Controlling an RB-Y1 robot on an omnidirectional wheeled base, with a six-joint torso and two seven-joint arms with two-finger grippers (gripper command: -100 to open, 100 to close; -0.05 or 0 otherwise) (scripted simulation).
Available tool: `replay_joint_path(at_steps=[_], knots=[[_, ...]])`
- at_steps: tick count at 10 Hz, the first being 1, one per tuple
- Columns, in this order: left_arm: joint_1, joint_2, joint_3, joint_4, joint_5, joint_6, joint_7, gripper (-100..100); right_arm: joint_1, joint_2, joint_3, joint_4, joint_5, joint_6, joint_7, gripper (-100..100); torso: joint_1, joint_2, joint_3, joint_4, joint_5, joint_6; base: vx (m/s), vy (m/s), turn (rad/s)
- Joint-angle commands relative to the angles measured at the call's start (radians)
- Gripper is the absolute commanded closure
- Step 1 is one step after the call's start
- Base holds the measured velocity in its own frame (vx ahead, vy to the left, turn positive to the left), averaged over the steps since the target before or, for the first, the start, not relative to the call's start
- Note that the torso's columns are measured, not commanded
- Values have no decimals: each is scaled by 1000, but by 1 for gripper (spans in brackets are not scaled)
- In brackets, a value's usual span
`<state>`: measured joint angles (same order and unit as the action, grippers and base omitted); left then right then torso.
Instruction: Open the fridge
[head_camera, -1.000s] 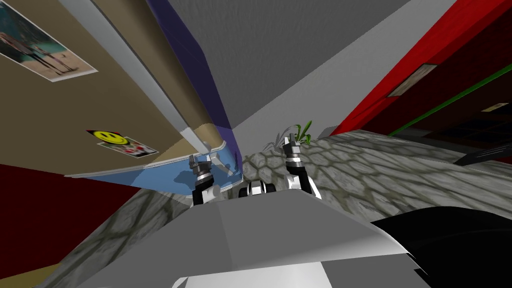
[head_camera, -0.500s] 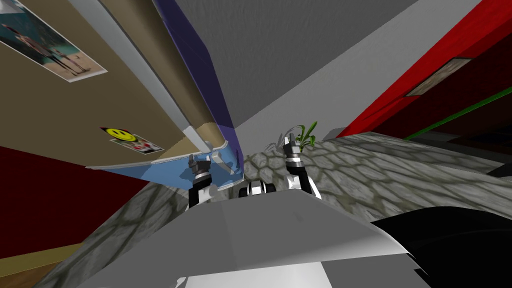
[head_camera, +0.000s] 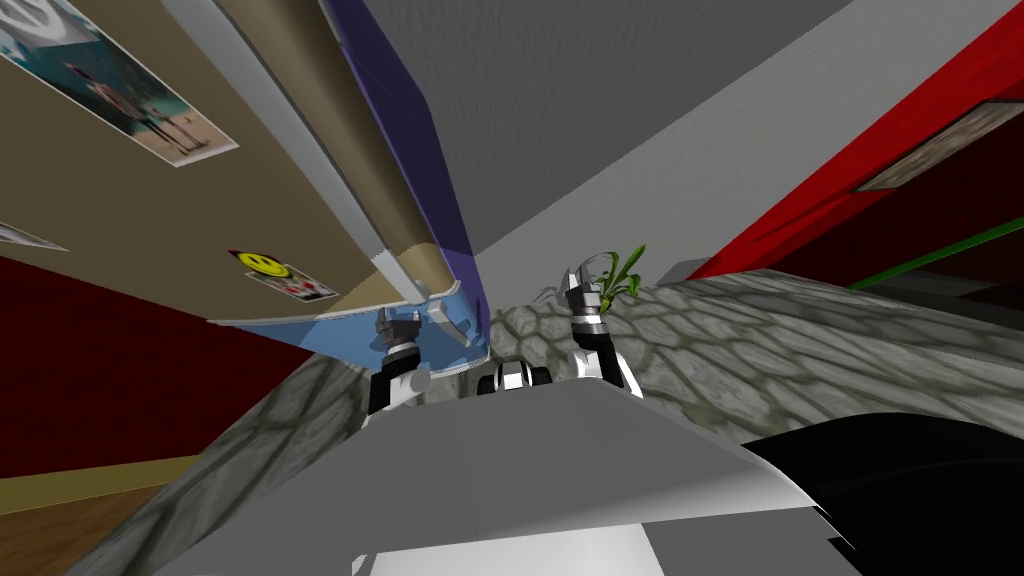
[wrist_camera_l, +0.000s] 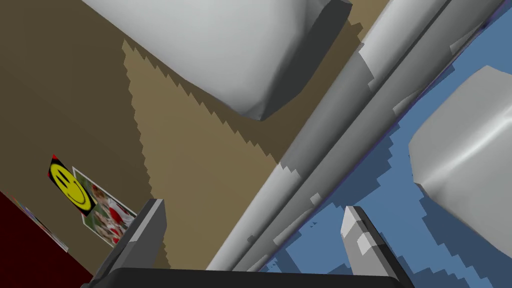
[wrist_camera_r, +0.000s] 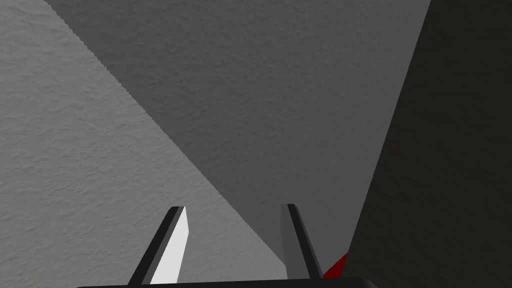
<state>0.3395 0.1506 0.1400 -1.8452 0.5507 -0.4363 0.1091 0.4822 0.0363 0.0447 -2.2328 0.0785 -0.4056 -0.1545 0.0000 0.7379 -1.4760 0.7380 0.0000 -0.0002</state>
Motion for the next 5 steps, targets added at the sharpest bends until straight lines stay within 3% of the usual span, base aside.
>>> replay_joint_path(at_steps=[1,2,3,4,5], knots=[[-1,7,13,-26,51,73,4,-100,0,0,0,0,0,0,0,0,0,0,0,0,0,1,6,-18,136],[-1,7,13,-26,51,91,4,-100,0,0,0,0,0,0,0,0,0,0,0,0,0,0,9,-20,66],[-3,12,22,-43,85,123,7,-100,0,0,0,0,0,0,0,0,0,0,0,0,0,1,12,-22,127],[-3,12,22,-43,85,145,7,-100,0,0,0,0,0,0,0,0,0,0,0,0,0,0,11,-20,73],[-5,15,31,-60,119,176,10,-100,0,0,0,0,0,0,0,0,0,0,0,0,0,0,11,-22,174]])
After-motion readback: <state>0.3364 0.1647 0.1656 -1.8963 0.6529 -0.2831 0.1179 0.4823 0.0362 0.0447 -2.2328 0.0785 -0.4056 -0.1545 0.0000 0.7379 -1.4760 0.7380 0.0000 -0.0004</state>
